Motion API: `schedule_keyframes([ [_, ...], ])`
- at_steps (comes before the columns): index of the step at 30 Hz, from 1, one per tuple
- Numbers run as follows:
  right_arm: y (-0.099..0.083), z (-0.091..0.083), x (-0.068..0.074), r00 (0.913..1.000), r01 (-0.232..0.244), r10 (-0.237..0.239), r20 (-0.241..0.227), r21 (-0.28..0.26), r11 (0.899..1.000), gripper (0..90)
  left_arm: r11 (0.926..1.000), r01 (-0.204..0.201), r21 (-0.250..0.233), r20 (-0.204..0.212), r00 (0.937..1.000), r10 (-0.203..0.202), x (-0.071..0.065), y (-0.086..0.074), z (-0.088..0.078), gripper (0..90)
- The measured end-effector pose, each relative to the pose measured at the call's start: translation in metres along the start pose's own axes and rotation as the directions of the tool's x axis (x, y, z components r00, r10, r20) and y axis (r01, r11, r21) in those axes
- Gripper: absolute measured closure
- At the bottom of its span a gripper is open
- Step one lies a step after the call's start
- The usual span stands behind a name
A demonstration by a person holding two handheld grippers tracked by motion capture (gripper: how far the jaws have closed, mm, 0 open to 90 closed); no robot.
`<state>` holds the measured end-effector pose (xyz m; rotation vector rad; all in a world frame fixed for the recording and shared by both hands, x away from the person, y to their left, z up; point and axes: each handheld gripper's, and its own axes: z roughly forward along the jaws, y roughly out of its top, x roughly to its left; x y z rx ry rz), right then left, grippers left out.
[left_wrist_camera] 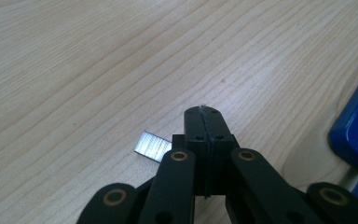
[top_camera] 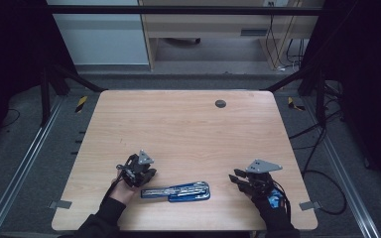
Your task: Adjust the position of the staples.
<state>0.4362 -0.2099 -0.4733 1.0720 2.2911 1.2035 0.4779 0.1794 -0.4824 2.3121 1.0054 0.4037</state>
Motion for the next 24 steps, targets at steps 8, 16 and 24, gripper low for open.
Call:
schedule_keyframes([
  [8,0.000,0.000,0.000,1.0000,0.002,-0.002,0.002,0.005,1.000,68.0,1.0000,-0.003,0.007,0.006,1.0000,0.003,-0.001,-0.005,-0.006,89.6],
  [16,0.000,0.000,0.000,1.0000,0.002,-0.002,0.002,0.007,1.000,68.5,0.9996,0.000,0.029,0.014,0.9999,0.000,0.003,-0.010,-0.012,89.6],
  [24,0.000,0.000,0.000,1.0000,0.001,-0.001,0.004,0.008,1.000,68.9,0.9986,-0.010,0.051,-0.010,0.9999,0.010,0.006,-0.014,-0.016,89.6],
])
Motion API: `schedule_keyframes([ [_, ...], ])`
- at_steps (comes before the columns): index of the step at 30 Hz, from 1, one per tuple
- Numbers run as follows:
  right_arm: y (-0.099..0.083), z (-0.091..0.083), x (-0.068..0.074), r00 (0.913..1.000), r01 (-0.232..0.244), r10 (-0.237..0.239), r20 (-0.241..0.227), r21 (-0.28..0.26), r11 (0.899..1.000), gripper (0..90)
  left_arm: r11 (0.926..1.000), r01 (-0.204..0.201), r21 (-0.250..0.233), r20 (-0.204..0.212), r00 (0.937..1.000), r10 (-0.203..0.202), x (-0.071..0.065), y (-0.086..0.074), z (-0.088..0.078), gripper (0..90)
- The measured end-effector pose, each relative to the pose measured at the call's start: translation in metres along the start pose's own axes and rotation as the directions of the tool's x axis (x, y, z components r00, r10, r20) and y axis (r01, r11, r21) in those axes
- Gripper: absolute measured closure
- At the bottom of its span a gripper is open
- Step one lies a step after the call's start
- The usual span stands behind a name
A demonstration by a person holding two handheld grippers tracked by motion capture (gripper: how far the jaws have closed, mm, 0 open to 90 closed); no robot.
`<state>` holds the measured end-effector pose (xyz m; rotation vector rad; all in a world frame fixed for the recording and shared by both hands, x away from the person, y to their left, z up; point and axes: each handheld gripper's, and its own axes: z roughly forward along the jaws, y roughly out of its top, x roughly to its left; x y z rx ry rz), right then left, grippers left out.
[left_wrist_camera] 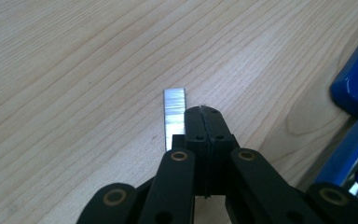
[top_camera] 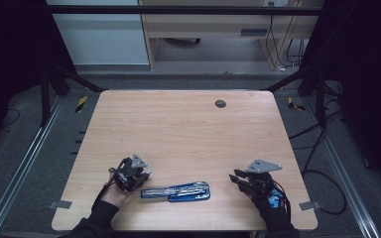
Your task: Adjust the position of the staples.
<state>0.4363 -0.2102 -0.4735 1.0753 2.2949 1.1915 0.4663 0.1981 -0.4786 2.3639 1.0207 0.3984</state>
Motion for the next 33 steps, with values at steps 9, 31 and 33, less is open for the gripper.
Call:
schedule_keyframes([
  [9,0.000,0.000,0.000,1.0000,-0.002,0.002,-0.001,-0.001,1.000,68.7,0.9991,0.005,-0.043,-0.010,0.9999,-0.005,0.005,0.004,-0.013,79.3],
  [31,0.001,0.002,-0.003,0.9999,-0.005,0.005,-0.011,0.004,1.000,68.3,0.9964,-0.016,0.083,-0.002,0.9999,0.016,0.019,0.021,0.003,62.7],
  [33,0.001,0.002,-0.002,0.9999,-0.006,0.006,-0.010,0.005,1.000,68.4,0.9961,-0.019,0.087,0.000,0.9998,0.019,0.019,0.022,0.005,63.3],
])
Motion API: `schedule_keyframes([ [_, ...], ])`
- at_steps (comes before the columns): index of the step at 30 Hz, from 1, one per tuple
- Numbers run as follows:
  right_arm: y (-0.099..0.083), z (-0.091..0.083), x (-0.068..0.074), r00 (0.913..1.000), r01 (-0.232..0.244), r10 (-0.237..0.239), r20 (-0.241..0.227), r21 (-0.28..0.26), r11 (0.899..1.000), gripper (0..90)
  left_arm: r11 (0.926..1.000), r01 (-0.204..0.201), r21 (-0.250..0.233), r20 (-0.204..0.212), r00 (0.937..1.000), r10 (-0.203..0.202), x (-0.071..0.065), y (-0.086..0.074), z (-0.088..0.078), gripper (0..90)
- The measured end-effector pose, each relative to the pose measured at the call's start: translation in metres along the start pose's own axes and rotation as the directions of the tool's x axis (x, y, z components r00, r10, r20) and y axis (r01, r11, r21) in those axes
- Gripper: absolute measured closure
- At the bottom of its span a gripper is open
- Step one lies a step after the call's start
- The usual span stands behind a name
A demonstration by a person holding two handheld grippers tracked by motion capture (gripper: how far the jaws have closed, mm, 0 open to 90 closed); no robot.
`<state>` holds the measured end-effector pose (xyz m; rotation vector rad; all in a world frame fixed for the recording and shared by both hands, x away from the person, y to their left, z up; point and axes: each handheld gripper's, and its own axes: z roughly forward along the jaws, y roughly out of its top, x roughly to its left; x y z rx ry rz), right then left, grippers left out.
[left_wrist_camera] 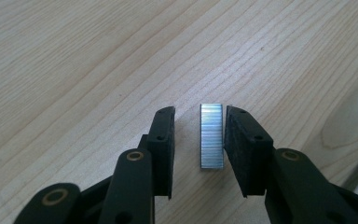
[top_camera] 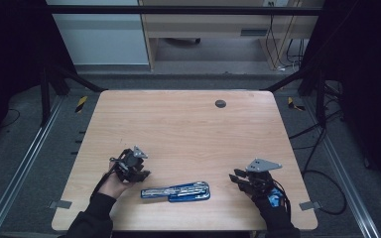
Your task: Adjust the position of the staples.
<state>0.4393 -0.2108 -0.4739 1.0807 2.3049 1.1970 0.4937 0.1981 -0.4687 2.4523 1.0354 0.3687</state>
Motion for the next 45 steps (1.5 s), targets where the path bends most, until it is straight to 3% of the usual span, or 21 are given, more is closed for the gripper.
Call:
schedule_keyframes([
  [10,0.000,0.000,0.000,1.0000,-0.001,0.001,-0.002,0.000,1.000,68.8,0.9998,0.019,0.009,0.026,0.9995,-0.019,-0.001,0.000,0.007,67.7],
  [28,0.000,0.000,0.000,1.0000,0.001,-0.001,-0.003,0.003,1.000,69.3,0.9998,0.022,0.001,0.034,0.9992,-0.022,0.000,0.000,0.008,77.1],
  [36,0.000,-0.001,0.000,1.0000,-0.001,0.001,-0.001,-0.001,1.000,68.2,0.9963,0.032,-0.080,0.036,0.9989,-0.029,-0.001,-0.001,-0.011,77.2],
  [45,0.000,-0.002,0.000,0.9999,0.000,0.000,0.015,-0.015,1.000,60.3,0.9818,0.010,-0.190,0.038,0.9993,-0.003,-0.008,0.003,-0.035,77.2],
])
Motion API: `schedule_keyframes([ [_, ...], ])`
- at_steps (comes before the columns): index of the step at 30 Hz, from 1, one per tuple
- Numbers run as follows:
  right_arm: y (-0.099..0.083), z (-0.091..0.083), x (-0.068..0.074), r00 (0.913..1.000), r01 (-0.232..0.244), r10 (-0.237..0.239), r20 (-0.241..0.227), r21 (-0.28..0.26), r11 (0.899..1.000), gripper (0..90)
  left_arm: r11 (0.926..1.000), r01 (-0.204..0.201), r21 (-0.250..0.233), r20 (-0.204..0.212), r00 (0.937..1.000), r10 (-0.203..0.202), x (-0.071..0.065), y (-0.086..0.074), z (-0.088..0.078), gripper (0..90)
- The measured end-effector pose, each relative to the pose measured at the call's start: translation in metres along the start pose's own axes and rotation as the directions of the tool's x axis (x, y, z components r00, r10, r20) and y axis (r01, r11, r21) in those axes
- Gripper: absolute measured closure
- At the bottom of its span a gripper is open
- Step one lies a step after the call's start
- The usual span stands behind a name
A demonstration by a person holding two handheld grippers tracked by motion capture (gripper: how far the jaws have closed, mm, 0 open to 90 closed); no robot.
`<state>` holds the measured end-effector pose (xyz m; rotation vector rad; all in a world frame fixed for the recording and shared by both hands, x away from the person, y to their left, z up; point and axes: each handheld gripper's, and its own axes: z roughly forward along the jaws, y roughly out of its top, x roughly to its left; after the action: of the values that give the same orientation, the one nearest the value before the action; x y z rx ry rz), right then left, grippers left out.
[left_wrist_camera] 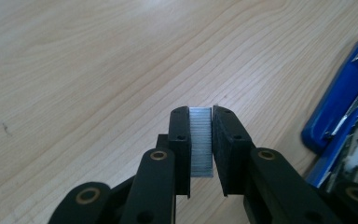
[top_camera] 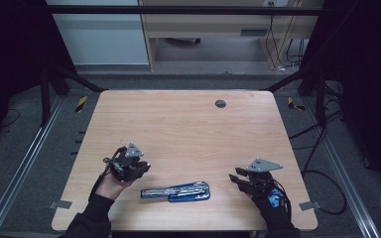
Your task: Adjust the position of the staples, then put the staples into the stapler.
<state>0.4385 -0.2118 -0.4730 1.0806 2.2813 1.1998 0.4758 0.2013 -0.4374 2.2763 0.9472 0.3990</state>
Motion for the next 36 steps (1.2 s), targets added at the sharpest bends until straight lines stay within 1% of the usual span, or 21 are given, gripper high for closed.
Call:
schedule_keyframes([
  [4,0.000,0.000,-0.001,0.9999,-0.009,0.010,0.007,-0.009,1.000,55.7,0.9993,-0.008,-0.037,0.014,0.9999,0.008,-0.007,0.004,-0.005,77.2],
  [9,-0.001,-0.001,-0.003,0.9994,-0.015,0.016,0.032,-0.027,1.000,48.8,0.9966,-0.026,-0.079,0.030,0.9991,0.029,-0.018,0.008,-0.009,77.2],
  [11,-0.002,-0.001,-0.003,0.9989,-0.011,0.013,0.045,-0.035,0.999,46.2,0.9947,-0.036,-0.096,0.034,0.9986,0.040,-0.023,0.009,-0.011,77.3],
  [13,-0.002,-0.001,-0.004,0.9985,-0.010,0.011,0.054,-0.036,0.999,45.8,0.9926,-0.045,-0.113,0.039,0.9980,0.050,-0.028,0.010,-0.013,77.2],
  [16,-0.002,-0.001,-0.006,0.9978,-0.010,0.012,0.066,-0.035,0.999,45.1,0.9884,-0.053,-0.142,0.060,0.9963,0.062,-0.033,0.013,-0.017,77.3],
  [17,-0.002,-0.001,-0.006,0.9973,-0.018,0.020,0.071,-0.035,0.999,44.7,0.9876,-0.055,-0.147,0.064,0.9958,0.065,-0.035,0.013,-0.018,77.3],
  [19,-0.002,-0.001,-0.008,0.9969,-0.008,0.011,0.078,-0.037,0.999,44.4,0.9852,-0.068,-0.158,0.074,0.9941,0.080,-0.039,0.015,-0.019,77.3],
  [21,-0.003,-0.001,-0.008,0.9964,-0.008,0.011,0.085,-0.036,0.999,43.6,0.9843,-0.076,-0.159,0.084,0.9924,0.090,-0.042,0.017,-0.018,77.3],
  [24,-0.003,-0.002,-0.009,0.9956,-0.006,0.010,0.093,-0.041,0.999,42.3,0.9825,-0.087,-0.165,0.087,0.9910,0.102,-0.047,0.020,-0.017,77.3],
  [27,-0.004,-0.002,-0.010,0.9949,0.000,0.004,0.101,-0.045,0.999,41.5,0.9797,-0.111,-0.167,0.097,0.9870,0.128,-0.053,0.023,-0.016,77.3],
  [28,-0.004,-0.003,-0.010,0.9948,0.000,0.005,0.101,-0.046,0.999,41.6,0.9778,-0.124,-0.169,0.101,0.9846,0.143,-0.056,0.024,-0.015,77.3],
  [31,-0.004,-0.003,-0.011,0.9942,0.001,0.004,0.108,-0.051,0.999,41.1,0.9760,-0.139,-0.168,0.122,0.9795,0.160,-0.062,0.027,-0.014,77.3],
  [33,-0.004,-0.003,-0.011,0.9939,0.004,0.002,0.110,-0.048,0.999,41.1,0.9723,-0.161,-0.170,0.137,0.9732,0.185,-0.066,0.030,-0.014,77.3],
  [35,-0.004,-0.003,-0.011,0.9936,0.000,0.005,0.113,-0.049,0.999,40.8,0.9704,-0.167,-0.174,0.142,0.9709,0.193,-0.068,0.033,-0.014,77.3],
  [36,-0.004,-0.004,-0.012,0.9935,0.000,0.006,0.114,-0.050,0.999,40.8,0.9681,-0.178,-0.176,0.151,0.9670,0.205,-0.070,0.036,-0.015,77.3],
])
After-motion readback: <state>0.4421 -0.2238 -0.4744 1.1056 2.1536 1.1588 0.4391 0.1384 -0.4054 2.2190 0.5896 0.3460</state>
